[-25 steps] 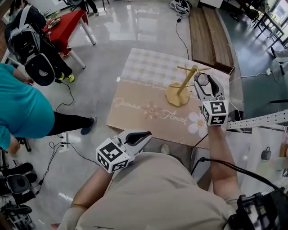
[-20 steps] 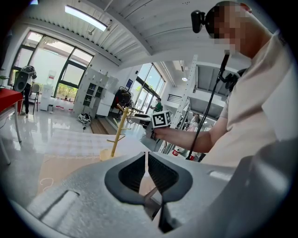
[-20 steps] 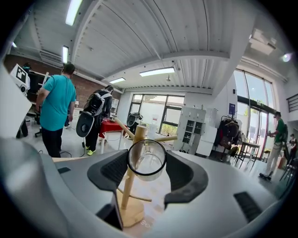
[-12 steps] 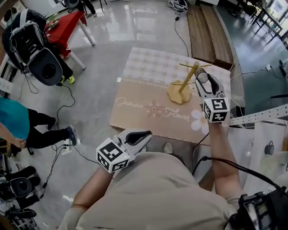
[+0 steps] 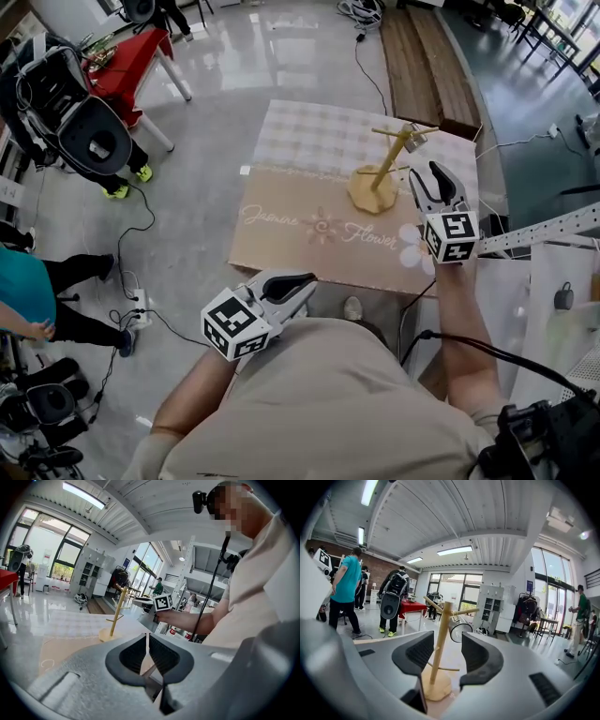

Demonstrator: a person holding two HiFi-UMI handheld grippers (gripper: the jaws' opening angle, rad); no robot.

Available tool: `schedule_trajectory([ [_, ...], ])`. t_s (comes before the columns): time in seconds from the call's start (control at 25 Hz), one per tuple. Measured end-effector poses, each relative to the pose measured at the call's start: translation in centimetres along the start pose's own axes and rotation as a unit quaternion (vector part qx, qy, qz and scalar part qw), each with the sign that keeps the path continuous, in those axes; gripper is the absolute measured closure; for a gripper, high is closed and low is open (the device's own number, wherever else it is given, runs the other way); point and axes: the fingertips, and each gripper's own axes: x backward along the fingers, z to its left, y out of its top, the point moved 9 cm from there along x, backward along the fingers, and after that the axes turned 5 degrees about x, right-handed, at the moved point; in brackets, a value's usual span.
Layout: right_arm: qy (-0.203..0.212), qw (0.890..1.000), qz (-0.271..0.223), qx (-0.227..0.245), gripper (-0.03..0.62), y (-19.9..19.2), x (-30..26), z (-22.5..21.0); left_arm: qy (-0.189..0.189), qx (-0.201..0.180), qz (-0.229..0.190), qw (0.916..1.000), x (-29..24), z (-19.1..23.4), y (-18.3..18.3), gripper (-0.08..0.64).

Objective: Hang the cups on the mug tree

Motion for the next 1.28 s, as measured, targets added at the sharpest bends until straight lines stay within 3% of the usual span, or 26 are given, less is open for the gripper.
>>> schedule_trajectory([
  [0.56,0.042,0.995,0.047,-0.071,0.518,-1.5,5.8,6.1,-0.052,-0.017,0.012,0.9985,-0.1,0.4,0.4,0.535],
  [1.0,0.068,0.988,0.072,-0.122,0.557,-2.5,10.9,12.1,-0.092,-0.034,0.021,0.9949,0.0,0.8,0.6,0.535],
  [1.28,0.089,0.983,0.083,-0.139,0.565,-2.4,12.7,15.4,-0.111,-0.025,0.021,0.9932,0.6,1.2,0.7,0.535],
])
